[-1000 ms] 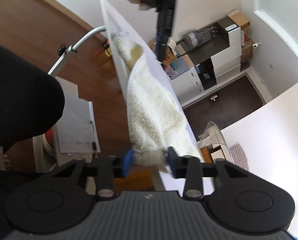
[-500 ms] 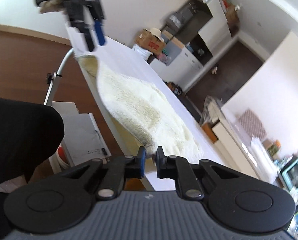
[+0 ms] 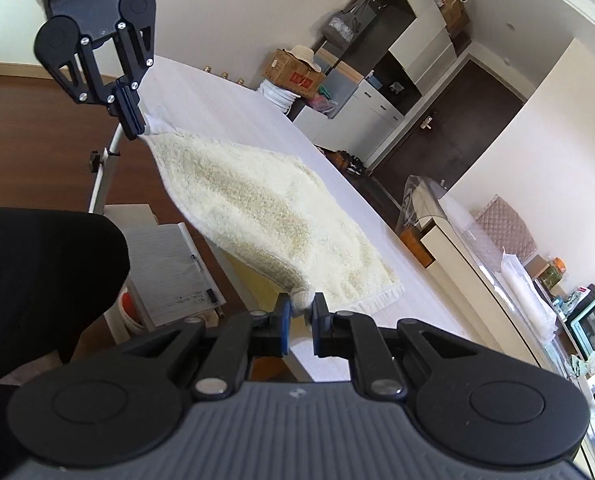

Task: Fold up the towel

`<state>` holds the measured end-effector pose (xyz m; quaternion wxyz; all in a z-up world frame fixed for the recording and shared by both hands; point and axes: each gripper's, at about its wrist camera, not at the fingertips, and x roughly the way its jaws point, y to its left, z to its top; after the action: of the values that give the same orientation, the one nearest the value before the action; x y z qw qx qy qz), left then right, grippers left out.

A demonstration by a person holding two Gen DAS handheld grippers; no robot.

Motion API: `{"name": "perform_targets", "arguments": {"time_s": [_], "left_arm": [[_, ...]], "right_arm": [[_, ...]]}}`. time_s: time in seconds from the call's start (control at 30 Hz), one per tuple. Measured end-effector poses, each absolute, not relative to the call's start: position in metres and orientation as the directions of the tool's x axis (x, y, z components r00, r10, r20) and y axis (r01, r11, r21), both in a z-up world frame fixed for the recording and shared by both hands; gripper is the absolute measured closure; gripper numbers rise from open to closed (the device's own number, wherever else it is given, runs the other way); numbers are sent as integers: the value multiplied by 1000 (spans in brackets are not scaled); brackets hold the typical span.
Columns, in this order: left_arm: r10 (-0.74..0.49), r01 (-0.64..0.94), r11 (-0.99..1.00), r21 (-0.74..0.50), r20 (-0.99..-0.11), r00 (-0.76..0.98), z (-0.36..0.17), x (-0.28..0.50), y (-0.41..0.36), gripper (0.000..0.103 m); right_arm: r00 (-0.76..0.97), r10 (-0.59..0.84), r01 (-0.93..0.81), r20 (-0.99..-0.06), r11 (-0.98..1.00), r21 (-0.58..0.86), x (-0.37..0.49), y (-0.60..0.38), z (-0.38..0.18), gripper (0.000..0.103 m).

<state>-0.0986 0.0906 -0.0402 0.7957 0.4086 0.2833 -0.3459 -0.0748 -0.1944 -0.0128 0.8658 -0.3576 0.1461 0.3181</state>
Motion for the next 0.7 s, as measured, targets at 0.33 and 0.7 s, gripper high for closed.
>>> {"name": "perform_targets", "arguments": {"time_s": [0.33, 0.7], "left_arm": [[-376, 798, 442, 409, -723, 579, 0, -62, 99, 94], [-299, 732, 299, 612, -668, 681, -66, -104, 69, 66]], "right_arm": [[759, 466, -650, -455, 581, -489, -58, -210, 17, 91], [750, 467, -660, -469, 583, -474, -55, -208, 14, 91]]}}
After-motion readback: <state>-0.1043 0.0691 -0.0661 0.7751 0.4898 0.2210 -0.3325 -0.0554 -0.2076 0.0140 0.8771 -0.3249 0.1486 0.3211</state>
